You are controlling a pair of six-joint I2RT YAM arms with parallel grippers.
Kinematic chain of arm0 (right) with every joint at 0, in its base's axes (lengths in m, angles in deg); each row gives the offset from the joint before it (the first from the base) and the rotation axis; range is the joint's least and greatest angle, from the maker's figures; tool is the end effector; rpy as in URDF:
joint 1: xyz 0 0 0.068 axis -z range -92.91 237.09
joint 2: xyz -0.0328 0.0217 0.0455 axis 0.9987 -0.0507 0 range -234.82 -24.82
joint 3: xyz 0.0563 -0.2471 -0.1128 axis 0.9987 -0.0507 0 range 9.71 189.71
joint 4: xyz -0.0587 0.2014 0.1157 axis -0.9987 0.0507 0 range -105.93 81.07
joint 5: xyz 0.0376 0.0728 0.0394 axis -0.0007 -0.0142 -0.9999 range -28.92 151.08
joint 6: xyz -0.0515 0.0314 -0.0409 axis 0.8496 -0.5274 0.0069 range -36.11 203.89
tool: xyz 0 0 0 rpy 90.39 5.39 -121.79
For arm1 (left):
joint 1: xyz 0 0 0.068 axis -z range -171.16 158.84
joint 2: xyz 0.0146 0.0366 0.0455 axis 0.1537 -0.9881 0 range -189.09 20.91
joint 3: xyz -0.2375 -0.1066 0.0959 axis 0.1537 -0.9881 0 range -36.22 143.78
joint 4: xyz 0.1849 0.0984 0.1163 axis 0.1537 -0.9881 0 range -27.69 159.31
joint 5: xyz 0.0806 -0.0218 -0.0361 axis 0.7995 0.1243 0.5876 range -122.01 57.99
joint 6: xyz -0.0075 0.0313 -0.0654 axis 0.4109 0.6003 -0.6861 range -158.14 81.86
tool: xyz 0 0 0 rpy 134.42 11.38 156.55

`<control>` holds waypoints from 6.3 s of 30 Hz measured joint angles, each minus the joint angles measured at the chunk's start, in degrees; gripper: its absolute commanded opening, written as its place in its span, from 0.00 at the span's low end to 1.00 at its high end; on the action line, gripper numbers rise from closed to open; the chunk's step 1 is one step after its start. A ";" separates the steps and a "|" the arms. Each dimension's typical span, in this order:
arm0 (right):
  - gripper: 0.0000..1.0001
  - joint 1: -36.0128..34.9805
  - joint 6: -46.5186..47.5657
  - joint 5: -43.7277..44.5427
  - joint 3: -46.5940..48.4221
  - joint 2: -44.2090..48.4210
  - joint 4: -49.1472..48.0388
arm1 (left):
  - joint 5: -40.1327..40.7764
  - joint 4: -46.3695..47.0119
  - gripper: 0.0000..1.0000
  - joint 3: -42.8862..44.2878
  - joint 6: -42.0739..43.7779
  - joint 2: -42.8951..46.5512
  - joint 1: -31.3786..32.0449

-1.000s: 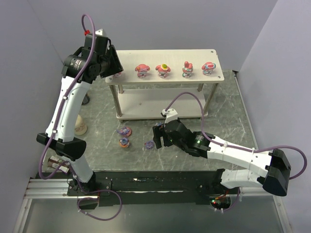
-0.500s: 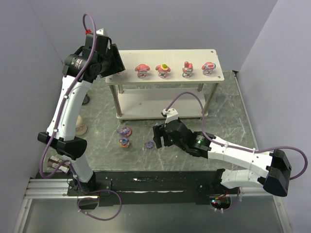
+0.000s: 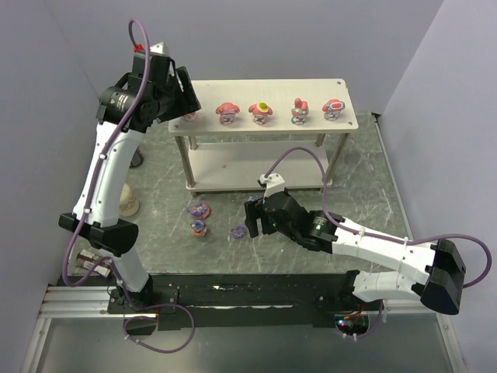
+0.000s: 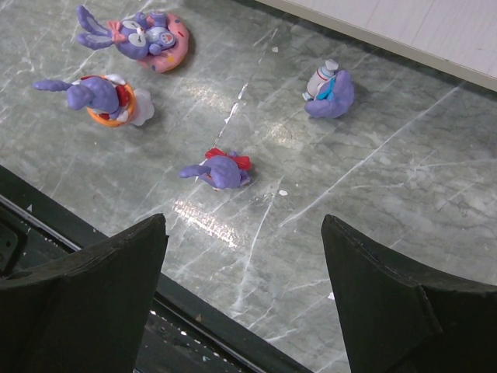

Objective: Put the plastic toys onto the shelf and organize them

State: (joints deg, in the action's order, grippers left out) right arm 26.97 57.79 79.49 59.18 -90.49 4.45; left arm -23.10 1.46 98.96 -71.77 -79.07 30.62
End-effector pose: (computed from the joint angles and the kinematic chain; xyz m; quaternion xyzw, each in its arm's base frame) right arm 0.1383 0.2024 0.2759 -0.1892 0.8642 0.1990 0.4216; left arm 0.3060 -0.1122 0.4826 -0.1273 0.8662 -0.1621 0.4552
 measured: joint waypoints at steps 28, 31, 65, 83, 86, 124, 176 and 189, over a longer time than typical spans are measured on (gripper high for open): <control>0.88 0.15 0.00 0.22 0.00 0.00 0.04 | -4.61 11.41 0.06 -19.82 -0.09 15.72 0.00; 0.88 0.15 0.00 0.20 0.00 0.00 0.13 | -5.51 12.26 0.06 -19.85 -0.22 14.88 0.00; 0.88 0.37 0.00 0.22 0.00 0.00 0.22 | -6.97 18.88 0.10 -19.67 -2.40 9.64 0.00; 1.00 0.39 -0.09 1.20 0.00 -0.07 0.37 | -8.46 31.32 0.96 -42.62 1.14 36.72 0.07; 1.00 0.44 -0.28 2.19 0.00 -0.07 0.46 | -5.18 32.70 0.96 -49.24 1.03 42.14 0.07; 0.98 -11.02 -3.54 13.55 -6.14 -17.46 -25.40 | -5.25 34.21 0.96 -92.52 -3.50 66.34 -0.76; 0.07 -7.69 -7.65 24.09 6.71 -31.87 -24.59 | -6.05 34.23 0.96 -92.52 -3.48 64.11 -1.33; 0.08 0.02 -1.20 25.38 17.46 -37.55 -25.70 | -6.08 34.23 0.96 -92.54 -3.48 64.61 -1.33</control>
State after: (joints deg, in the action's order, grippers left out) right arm 27.00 56.58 104.87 76.65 -128.04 -21.25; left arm -29.18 35.69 6.42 -75.24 -14.46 29.29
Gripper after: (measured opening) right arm 0.475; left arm 0.964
